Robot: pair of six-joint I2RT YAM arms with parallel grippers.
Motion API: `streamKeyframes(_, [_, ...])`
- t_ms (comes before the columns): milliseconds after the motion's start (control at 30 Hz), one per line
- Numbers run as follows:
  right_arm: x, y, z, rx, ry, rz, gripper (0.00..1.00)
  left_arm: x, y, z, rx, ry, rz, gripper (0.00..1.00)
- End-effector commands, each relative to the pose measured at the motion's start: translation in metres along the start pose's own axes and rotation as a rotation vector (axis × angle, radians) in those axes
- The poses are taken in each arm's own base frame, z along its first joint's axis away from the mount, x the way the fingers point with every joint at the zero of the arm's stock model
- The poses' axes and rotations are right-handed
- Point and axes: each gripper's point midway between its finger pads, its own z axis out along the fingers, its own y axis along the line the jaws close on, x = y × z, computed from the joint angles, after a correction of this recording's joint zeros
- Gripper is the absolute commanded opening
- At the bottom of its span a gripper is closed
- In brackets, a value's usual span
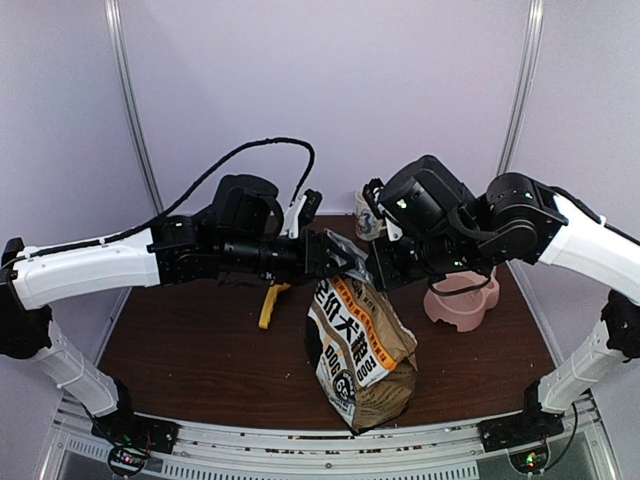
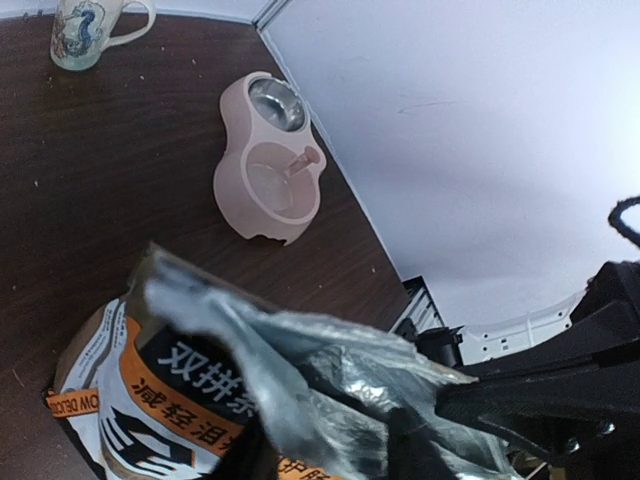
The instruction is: Serve the pet food
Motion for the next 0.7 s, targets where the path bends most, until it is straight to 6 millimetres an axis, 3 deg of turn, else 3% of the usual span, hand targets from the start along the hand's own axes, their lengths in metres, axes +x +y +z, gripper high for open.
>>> streamKeyframes(0, [0.002,-0.004,0.005,0.039,-0.015,-0.027,0.0,-0.008,-0.013,-0.004,0.03,-0.021,0.002,0.26])
streamKeyframes(133, [-0.004,-0.011,0.002,0.077,-0.034,-0.013,0.0,-0.012,-0.015,-0.014,0.015,-0.031,0.011,0.0])
streamKeyframes(467, [-0.048,-0.033,-0.019,0.183,-0.149,0.072,0.0,-0.049,0.0,-0.068,-0.048,0.064,0.229,0.0])
streamKeyframes(533, [-0.058,-0.033,-0.02,0.192,-0.163,0.084,0.0,-0.06,0.001,-0.081,-0.077,0.111,0.296,0.0])
streamKeyframes(667, [-0.069,-0.023,-0.014,0.194,-0.164,0.091,0.0,-0.078,0.016,-0.087,-0.134,0.162,0.383,0.0])
